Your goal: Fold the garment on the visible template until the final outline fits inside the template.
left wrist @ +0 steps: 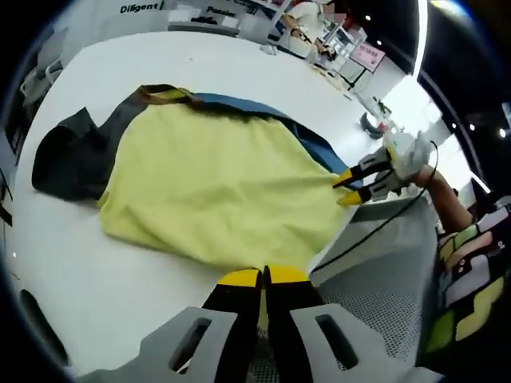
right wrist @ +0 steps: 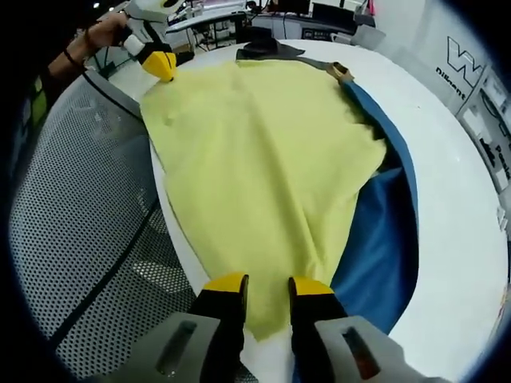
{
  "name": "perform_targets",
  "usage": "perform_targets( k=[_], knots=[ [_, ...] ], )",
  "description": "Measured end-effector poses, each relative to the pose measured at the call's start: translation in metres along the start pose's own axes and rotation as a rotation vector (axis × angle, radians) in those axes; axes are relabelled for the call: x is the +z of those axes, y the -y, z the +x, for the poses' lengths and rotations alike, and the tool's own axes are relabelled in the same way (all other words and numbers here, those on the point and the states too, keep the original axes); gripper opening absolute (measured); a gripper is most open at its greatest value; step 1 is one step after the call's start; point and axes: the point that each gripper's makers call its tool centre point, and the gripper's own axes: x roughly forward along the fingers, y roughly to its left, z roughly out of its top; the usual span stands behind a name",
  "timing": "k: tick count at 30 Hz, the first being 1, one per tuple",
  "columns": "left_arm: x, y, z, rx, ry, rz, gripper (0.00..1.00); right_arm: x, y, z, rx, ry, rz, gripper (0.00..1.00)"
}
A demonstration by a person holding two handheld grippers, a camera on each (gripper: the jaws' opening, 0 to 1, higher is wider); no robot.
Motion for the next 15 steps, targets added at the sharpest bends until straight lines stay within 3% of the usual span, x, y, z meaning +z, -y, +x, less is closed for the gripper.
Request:
perform_targets(
  k=[5, 8, 15],
  knots=[
    [0.008, 0.006, 0.007, -0.002, -0.007, 0.009, 0.00, 0.000, 0.000, 0.000, -0.002, 0.001, 0.002, 0.15],
    [0.023, 0.016, 0.018, -0.031, 0.015, 0.036, 0.00, 0.000, 0.000, 0.000, -0.005, 0.006, 0.007, 0.14],
    [0.041, 0.022, 0.036, -0.067, 0.037, 0.003, 0.00, 0.000, -0.001, 0.000, -0.007, 0.002, 0.001, 0.14]
  ],
)
